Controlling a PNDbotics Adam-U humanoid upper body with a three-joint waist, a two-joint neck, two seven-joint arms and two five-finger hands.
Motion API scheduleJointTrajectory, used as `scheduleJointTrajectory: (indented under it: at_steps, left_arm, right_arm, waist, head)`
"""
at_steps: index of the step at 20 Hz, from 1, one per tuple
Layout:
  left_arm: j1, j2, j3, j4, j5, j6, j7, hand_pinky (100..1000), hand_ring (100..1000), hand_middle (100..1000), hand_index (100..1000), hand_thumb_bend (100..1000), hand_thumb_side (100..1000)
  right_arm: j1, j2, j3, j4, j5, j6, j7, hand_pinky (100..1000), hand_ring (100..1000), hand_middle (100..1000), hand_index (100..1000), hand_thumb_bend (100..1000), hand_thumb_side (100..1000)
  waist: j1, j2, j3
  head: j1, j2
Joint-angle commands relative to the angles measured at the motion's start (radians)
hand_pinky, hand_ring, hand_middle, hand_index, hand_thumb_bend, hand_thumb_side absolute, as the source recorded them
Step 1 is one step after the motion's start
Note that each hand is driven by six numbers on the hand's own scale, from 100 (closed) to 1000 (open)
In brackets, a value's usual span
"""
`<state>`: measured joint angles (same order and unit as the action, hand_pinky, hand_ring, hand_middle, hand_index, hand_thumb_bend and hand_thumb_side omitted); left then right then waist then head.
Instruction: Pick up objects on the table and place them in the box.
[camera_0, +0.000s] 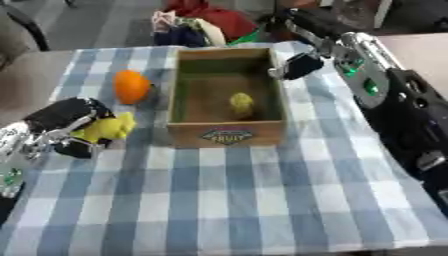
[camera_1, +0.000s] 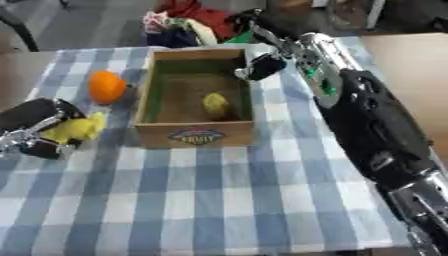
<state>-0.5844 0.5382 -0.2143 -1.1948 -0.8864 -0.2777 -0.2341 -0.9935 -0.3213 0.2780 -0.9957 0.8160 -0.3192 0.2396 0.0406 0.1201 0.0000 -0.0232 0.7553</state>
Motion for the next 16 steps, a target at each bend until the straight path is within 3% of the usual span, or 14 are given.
scheduleJointTrajectory:
  at_steps: [1,2,3,8,16]
  left_arm:
    - [-0.035,0.047,0.047,-0.043,0.041,0.032,0.018,665,432,385,629,100,115]
    - [-0.044,0.05,0.057,-0.05,0.052,0.042,0.022,666,433,387,632,100,174]
    - [-0.054,0.051,0.065,-0.056,0.062,0.05,0.027,666,432,385,631,100,119]
    - [-0.11,0.034,0.071,-0.057,0.106,0.068,0.041,663,433,385,635,100,124]
    - [-0.227,-0.024,0.021,0.007,0.121,0.023,0.029,666,443,396,643,100,123]
  right_arm:
    - [-0.016,-0.025,0.001,-0.015,-0.013,-0.007,0.016,811,790,743,933,320,366]
    - [-0.014,-0.026,0.003,-0.016,-0.015,-0.01,0.021,811,790,743,927,323,352]
    - [-0.012,-0.028,0.006,-0.018,-0.017,-0.013,0.027,811,790,744,923,305,354]
    - [0.013,-0.057,0.031,-0.066,-0.057,-0.032,0.064,813,791,745,903,292,351]
    - [0.038,-0.097,0.084,-0.185,-0.162,-0.036,0.14,813,789,741,881,310,357]
  waist:
    - [0.001,-0.02,-0.002]
    - [0.001,-0.021,-0.003]
    - [0.001,-0.021,-0.005]
    - [-0.004,-0.022,-0.023]
    - [-0.009,-0.019,-0.076]
  head:
    - [-0.001,0.001]
    - [-0.001,0.0]
    - [0.0,0.0]
    - [0.012,-0.004]
    - [0.041,-0.01]
